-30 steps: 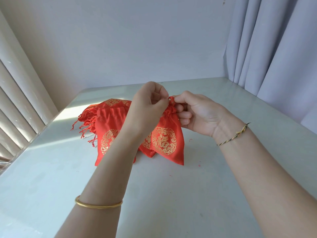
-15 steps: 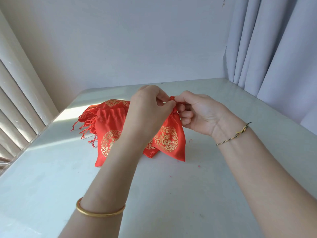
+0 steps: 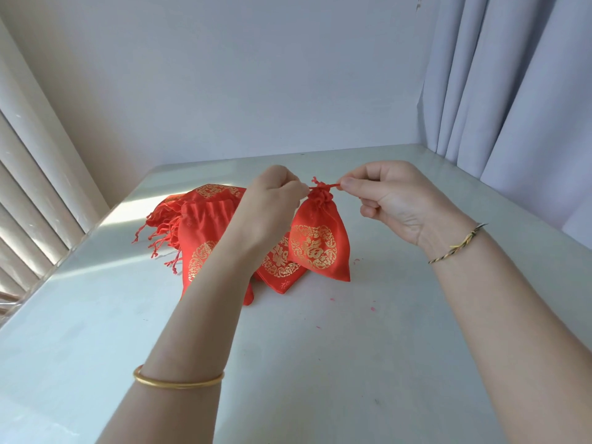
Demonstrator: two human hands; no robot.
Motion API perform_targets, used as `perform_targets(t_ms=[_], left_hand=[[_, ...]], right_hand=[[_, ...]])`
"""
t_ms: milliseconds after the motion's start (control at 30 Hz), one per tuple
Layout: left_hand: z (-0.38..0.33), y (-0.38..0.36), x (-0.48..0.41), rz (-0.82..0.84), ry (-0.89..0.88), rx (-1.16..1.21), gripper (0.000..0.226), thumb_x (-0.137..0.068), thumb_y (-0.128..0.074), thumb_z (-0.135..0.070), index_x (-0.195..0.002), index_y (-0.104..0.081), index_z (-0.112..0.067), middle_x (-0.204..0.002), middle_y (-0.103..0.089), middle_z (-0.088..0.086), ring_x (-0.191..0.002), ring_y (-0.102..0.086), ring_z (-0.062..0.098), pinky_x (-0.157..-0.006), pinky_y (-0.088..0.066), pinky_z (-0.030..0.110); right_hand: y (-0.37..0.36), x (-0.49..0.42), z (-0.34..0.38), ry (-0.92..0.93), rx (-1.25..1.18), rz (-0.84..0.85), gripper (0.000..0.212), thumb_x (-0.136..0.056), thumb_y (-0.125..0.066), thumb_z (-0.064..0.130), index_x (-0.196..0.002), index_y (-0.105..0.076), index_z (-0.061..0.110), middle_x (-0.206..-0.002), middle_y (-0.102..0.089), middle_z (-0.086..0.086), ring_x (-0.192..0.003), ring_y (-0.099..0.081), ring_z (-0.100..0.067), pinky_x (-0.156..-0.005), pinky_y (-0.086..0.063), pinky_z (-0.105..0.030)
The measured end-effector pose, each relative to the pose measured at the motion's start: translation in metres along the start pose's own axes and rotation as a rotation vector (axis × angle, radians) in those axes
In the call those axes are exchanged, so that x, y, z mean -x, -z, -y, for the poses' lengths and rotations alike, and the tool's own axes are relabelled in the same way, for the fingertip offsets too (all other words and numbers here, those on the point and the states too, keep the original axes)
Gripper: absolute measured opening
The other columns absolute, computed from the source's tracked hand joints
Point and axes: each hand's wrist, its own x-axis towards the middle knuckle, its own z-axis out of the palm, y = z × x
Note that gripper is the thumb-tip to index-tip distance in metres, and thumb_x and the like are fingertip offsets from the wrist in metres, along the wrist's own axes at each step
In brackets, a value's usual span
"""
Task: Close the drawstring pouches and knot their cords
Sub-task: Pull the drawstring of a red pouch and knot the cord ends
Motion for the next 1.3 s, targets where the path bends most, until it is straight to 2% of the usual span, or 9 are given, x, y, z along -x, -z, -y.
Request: perform_targets(t_ms=[333,500,600,667,767,900,1033,1133,1300], left_hand=[[0.000,-0.004,0.002,0.170,0.027,0.086,0.028,-0.088,-0.038,-0.004,-0.063,-0.035,-0.015,-0.061,-0.033,-0.003,-0.052,-0.030,0.012,-0.056,-0.030,0.027],[0.001,-0.004,0.003,0.199,0.039,0.179,0.025,-0.090,-0.041,-0.004,-0.066,-0.041,-0.013,-0.062,-0.037,-0.001,-0.054,-0.033,0.012,-0.056,-0.032,0.026],[0.003,-0.010,0.003,0.149,0.106,0.287,0.022,-0.091,-0.045,-0.007,-0.069,-0.047,-0.012,-0.065,-0.045,0.001,-0.055,-0.041,0.011,-0.056,-0.037,0.026],[0.004,-0.014,0.002,0.122,0.138,0.344,0.023,-0.092,-0.047,-0.009,-0.069,-0.048,-0.012,-0.067,-0.047,0.001,-0.056,-0.043,0.011,-0.055,-0.040,0.025],[0.005,-0.018,0.000,0.071,0.172,0.449,0.022,-0.092,-0.048,-0.010,-0.070,-0.049,-0.012,-0.067,-0.048,0.001,-0.056,-0.044,0.011,-0.054,-0.041,0.024],[0.005,-0.023,-0.002,0.041,0.210,0.627,0.019,-0.093,-0.048,-0.008,-0.074,-0.050,-0.011,-0.065,-0.046,0.002,-0.054,-0.042,0.011,-0.050,-0.040,0.021],[-0.004,-0.043,-0.018,0.067,0.212,0.639,0.018,-0.094,-0.051,-0.012,-0.075,-0.052,-0.010,-0.067,-0.049,0.001,-0.056,-0.045,0.009,-0.051,-0.042,0.021],[-0.006,-0.063,-0.039,0.048,0.189,0.436,0.018,-0.094,-0.053,-0.018,-0.076,-0.051,-0.015,-0.072,-0.050,0.000,-0.061,-0.048,0.008,-0.059,-0.046,0.022],[0.012,-0.091,-0.064,0.055,0.250,0.267,0.003,-0.091,-0.051,-0.010,-0.091,-0.050,-0.013,-0.080,-0.050,-0.001,-0.070,-0.052,0.010,-0.065,-0.048,0.024]], right_hand=[[-0.014,-0.004,-0.011,0.026,0.093,-0.127,0.021,-0.086,-0.060,0.005,-0.068,-0.060,0.014,-0.063,-0.046,0.002,-0.058,-0.036,-0.010,-0.052,-0.029,-0.021],[-0.012,-0.005,-0.017,0.024,0.090,-0.124,0.019,-0.086,-0.061,0.006,-0.069,-0.061,0.014,-0.063,-0.046,0.002,-0.055,-0.035,-0.009,-0.051,-0.029,-0.021],[-0.005,-0.005,-0.021,-0.001,0.020,-0.070,0.010,-0.089,-0.059,0.010,-0.081,-0.063,0.012,-0.069,-0.047,-0.001,-0.052,-0.038,-0.010,-0.048,-0.031,-0.020],[0.001,-0.004,-0.021,-0.038,-0.055,-0.055,0.009,-0.092,-0.056,0.021,-0.098,-0.062,0.017,-0.089,-0.057,0.000,-0.058,-0.052,-0.011,-0.050,-0.038,-0.021],[0.012,0.000,-0.020,-0.137,-0.033,0.074,0.027,-0.087,-0.059,0.038,-0.109,-0.054,0.024,-0.112,-0.058,0.003,-0.075,-0.063,-0.015,-0.059,-0.046,-0.026],[0.015,0.009,-0.030,-0.215,0.386,0.383,0.035,-0.078,-0.072,0.028,-0.108,-0.059,0.018,-0.096,-0.066,0.003,-0.082,-0.061,-0.010,-0.065,-0.047,-0.025],[0.017,0.005,-0.051,-0.209,0.317,0.219,0.014,-0.087,-0.062,0.014,-0.098,-0.063,0.006,-0.095,-0.065,-0.009,-0.078,-0.060,-0.016,-0.056,-0.045,-0.022],[0.040,-0.011,-0.059,-0.208,0.156,-0.005,0.017,-0.091,-0.051,0.003,-0.079,-0.057,0.013,-0.092,-0.060,-0.016,-0.080,-0.058,-0.025,-0.072,-0.051,-0.038],[0.092,-0.067,-0.076,-0.132,0.433,-0.359,0.015,-0.088,-0.049,0.004,-0.079,-0.059,0.012,-0.085,-0.059,-0.012,-0.085,-0.060,-0.030,-0.085,-0.051,-0.052]])
